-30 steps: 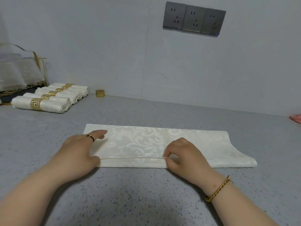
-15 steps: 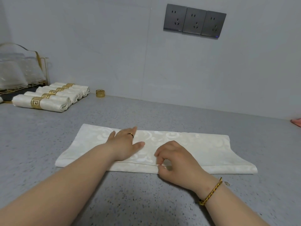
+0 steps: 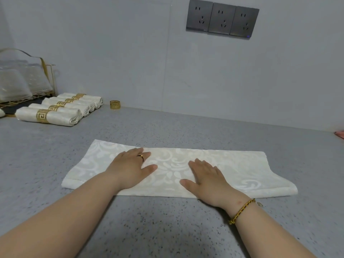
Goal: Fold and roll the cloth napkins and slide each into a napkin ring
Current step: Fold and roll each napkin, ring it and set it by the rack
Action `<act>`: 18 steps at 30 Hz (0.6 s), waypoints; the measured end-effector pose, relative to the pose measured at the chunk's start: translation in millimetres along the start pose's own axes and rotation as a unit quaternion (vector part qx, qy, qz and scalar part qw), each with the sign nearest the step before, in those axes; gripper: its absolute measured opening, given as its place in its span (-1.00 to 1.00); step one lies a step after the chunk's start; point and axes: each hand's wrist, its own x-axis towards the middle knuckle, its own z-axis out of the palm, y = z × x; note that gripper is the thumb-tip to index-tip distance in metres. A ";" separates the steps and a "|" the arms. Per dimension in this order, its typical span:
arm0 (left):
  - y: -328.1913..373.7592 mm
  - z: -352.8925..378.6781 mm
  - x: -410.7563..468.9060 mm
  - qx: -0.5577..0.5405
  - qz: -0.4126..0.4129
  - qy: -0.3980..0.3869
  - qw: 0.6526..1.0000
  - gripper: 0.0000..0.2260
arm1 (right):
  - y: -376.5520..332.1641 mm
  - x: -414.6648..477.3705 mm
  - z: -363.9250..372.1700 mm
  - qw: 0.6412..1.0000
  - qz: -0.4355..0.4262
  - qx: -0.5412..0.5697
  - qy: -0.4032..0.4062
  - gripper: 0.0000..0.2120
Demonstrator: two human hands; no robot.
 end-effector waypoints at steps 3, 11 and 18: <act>-28.1 -7.9 -8.8 0.023 -0.039 -0.032 0.998 -0.44 | -0.6 0.1 1.5 1.000 0.013 0.002 -0.005 -0.30; -86.3 -15.1 -36.2 0.035 -0.132 -0.003 0.991 -0.46 | -4.7 -3.8 -3.2 1.000 0.015 -0.019 -0.015 -0.34; -93.4 -20.4 -29.1 -0.173 -0.174 0.115 0.963 -0.55 | -4.5 -10.2 -11.2 1.000 0.021 -0.018 0.014 -0.30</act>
